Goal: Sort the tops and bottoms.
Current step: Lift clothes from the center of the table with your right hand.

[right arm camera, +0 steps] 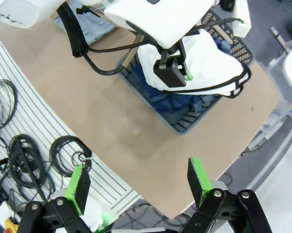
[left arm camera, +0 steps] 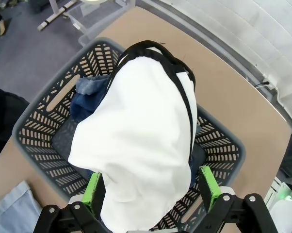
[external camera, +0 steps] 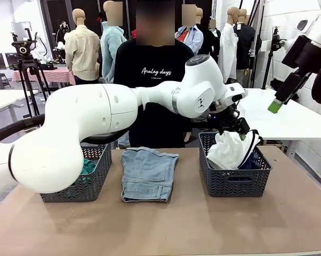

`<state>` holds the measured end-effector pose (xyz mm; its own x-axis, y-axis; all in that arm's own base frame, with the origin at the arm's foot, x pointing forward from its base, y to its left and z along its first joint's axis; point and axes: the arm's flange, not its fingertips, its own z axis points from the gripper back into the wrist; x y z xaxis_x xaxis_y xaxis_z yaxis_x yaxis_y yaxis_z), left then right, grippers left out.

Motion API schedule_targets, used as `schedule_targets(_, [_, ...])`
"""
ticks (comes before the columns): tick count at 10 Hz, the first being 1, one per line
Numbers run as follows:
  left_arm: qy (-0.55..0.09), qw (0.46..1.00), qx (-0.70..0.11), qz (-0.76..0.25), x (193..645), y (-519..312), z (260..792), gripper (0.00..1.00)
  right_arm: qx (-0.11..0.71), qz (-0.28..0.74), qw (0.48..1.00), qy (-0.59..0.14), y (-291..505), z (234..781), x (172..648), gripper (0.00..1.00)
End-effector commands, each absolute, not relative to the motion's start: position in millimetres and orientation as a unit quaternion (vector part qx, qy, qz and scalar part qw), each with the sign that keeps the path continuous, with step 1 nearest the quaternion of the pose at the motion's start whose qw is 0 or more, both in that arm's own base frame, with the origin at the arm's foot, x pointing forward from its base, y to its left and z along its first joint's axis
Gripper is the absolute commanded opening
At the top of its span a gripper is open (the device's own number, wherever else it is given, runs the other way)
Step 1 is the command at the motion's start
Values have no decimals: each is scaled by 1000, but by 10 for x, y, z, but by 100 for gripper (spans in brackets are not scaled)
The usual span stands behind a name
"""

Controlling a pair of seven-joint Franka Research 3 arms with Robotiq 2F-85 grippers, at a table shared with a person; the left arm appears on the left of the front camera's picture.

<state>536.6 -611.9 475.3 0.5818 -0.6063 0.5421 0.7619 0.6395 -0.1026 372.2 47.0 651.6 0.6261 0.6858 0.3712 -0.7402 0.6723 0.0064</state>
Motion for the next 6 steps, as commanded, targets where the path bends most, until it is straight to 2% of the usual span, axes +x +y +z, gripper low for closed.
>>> schedule_targets(1, [-220, 876, -147, -403, 5370, -5833, 4890, 100, 82, 392, 900, -172, 485, 6520, 3727, 100])
schedule_targets(5, [-235, 886, -127, -380, 5155, -5304, 5487, 100, 82, 392, 900, -172, 485, 6520, 3727, 100])
schedule_targets(6, [-210, 883, -141, -396, 5030, -5147, 5655, 100, 82, 392, 900, -172, 485, 6520, 3727, 100])
